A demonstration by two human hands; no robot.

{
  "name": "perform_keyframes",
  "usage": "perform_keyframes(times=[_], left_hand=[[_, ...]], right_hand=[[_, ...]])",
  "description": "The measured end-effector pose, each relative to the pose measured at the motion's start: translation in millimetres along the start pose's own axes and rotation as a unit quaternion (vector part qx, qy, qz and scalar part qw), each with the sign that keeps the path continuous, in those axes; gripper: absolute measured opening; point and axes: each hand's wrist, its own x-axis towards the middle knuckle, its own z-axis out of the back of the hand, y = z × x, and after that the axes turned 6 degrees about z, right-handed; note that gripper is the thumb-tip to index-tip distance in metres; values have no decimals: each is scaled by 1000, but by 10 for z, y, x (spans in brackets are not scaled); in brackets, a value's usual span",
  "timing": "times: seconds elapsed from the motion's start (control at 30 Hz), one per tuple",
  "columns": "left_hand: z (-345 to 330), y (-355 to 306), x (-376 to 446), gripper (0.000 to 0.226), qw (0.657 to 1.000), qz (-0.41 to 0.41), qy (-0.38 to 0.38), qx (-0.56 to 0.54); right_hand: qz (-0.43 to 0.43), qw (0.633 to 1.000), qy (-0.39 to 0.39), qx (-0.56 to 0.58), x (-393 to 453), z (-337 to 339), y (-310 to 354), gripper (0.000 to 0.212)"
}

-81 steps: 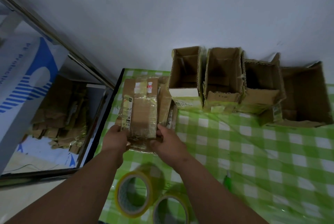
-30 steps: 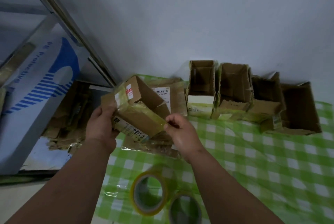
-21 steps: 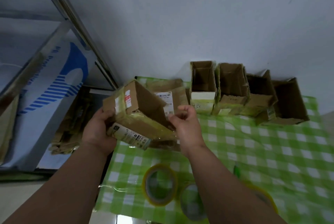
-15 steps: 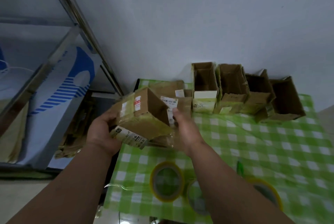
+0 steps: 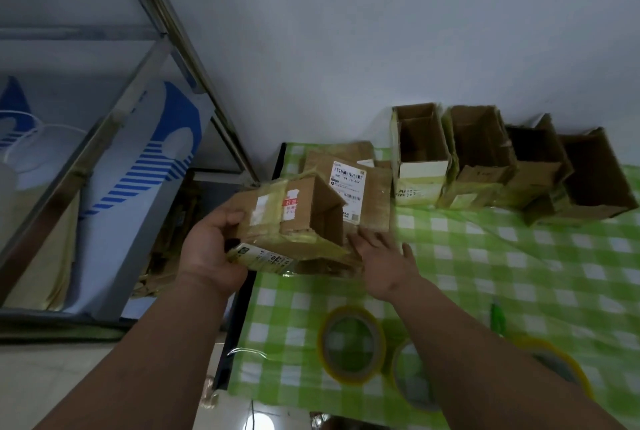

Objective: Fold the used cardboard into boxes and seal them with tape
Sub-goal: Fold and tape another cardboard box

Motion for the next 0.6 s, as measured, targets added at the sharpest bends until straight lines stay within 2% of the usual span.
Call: perform_keyframes(times=[0.07,0.17,0.33,0.4,0.47,0.5,0.53,0.57,0.6], left_hand=[[-56,-33,22,35,1000,-15,3,26],[-167,-46,3,33,999,-20,16,47],[-240,-287,-135,24,995,-16,92,-21],[-298,-436,-210,25,992,-40,122,-20],[-345,-494,-233,27,989,-48,137,-19],[-365,-483,-231,32,988,-40,145,-23],[-358,-449,-197,34,988,-31,146,-29],[-377,-397,-197,32,988,-19,148,-36],[-387,-341,-180,27,988,-9,145,-44]], right_hand=[[-26,1000,-4,3,26,23,-32,74],[-54,998,17,19,60,46,-66,68],[-85,995,40,33,116,101,-63,59],[-92,993,-6,68,105,129,-23,57],[-118,979,-119,120,54,208,91,49],[-138,957,-185,174,33,246,152,44],[-152,918,-237,278,-7,303,216,37],[-149,852,-257,430,-67,373,289,29],[-123,765,-249,582,-127,431,358,27]])
